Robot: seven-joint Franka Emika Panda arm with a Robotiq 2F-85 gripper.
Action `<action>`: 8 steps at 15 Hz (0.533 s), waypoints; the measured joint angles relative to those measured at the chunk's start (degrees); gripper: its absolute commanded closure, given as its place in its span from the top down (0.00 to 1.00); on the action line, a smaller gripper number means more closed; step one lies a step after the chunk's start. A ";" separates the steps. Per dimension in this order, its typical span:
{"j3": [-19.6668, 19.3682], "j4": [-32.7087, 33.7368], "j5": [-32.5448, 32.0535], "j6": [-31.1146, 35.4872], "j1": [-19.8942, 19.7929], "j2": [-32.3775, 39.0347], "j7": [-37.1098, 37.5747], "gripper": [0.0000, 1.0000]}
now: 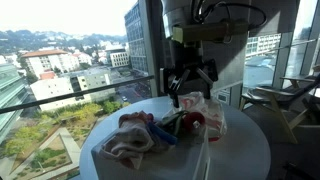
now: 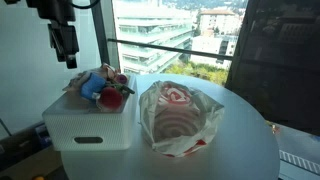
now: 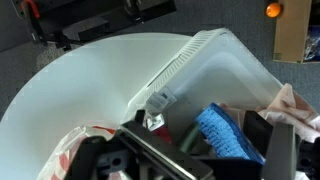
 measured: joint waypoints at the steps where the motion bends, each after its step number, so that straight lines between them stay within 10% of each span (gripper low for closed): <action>1: 0.00 0.22 0.00 0.02 0.00 -0.01 0.00 1.00; 8: 0.00 0.54 0.00 0.02 0.00 -0.23 0.00 1.00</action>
